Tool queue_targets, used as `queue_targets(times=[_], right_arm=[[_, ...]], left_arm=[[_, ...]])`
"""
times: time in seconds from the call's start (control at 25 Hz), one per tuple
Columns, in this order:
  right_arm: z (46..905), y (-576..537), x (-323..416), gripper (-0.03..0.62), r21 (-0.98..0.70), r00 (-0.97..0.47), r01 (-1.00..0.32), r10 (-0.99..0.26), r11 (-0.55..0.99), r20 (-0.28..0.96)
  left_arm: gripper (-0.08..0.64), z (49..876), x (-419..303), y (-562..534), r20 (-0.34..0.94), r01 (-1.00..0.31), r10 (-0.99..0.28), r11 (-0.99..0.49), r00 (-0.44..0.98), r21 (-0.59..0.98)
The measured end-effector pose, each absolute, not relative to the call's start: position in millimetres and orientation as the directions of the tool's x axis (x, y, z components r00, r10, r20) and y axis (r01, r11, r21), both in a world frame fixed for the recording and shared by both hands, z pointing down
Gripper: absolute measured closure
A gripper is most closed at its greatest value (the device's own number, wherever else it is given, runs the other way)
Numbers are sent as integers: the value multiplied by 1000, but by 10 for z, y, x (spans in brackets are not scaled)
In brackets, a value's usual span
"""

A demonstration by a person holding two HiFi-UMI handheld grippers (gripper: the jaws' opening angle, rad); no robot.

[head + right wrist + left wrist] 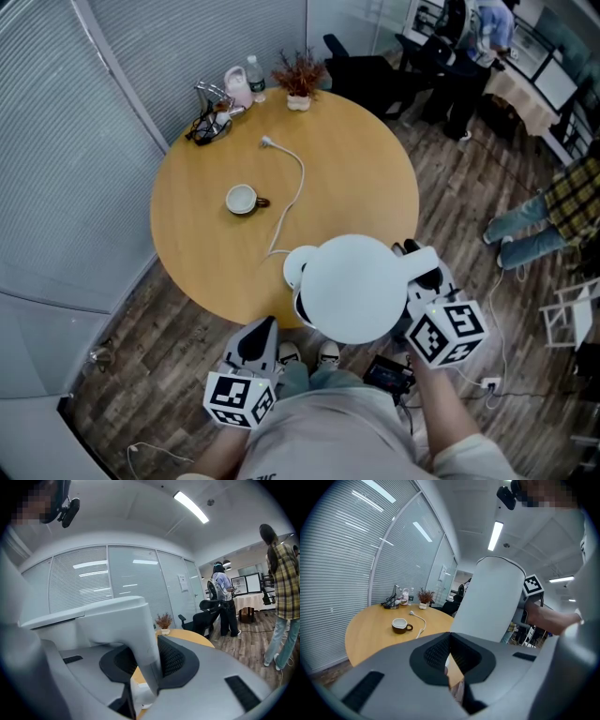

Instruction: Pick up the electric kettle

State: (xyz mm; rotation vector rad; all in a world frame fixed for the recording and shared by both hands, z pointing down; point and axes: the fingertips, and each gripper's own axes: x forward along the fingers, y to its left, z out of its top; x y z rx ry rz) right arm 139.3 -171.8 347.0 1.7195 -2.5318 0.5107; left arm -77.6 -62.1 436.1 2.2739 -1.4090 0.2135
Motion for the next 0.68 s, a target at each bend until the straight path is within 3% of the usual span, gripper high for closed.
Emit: queue_targets(times=[0.68], right_arm=[[3482, -1717, 1325, 480, -240, -386, -911, -897, 335, 217]], left_arm=[[557, 4312, -810, -601, 355, -882, -815, -367, 457, 295]])
